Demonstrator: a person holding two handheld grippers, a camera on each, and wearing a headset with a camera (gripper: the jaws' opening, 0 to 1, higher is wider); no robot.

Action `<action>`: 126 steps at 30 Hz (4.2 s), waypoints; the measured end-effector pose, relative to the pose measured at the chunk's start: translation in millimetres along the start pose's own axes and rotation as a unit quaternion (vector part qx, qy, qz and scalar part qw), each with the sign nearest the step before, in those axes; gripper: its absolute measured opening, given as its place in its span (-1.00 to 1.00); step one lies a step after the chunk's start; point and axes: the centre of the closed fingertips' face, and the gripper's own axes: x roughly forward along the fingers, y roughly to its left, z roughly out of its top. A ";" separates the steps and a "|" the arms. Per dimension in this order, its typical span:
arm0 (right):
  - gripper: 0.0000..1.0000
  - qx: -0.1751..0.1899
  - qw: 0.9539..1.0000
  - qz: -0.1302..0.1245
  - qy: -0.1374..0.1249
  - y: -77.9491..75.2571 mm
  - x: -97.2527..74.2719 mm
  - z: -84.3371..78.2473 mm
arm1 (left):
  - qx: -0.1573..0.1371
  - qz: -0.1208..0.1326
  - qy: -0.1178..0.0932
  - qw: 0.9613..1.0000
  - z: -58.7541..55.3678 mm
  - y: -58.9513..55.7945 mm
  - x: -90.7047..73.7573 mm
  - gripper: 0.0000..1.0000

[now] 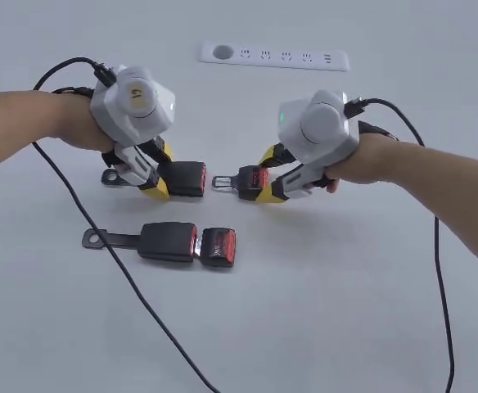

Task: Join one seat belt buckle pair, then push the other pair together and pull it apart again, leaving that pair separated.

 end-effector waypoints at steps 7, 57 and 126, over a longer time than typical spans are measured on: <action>-0.40 -0.001 1.000 0.004 -0.002 1.0 5.1 6.5 | 0.000 0.000 0.000 1.000 0.2 -0.1 0.2 -0.37; -0.43 0.009 1.000 -0.009 -0.004 -4.0 21.4 18.3 | 0.011 0.010 -0.016 1.000 1.7 -1.0 0.9 -0.39; -0.42 0.022 0.999 -0.031 0.005 -2.3 32.2 30.3 | 0.025 0.004 -0.009 1.000 5.8 -2.3 3.0 -0.39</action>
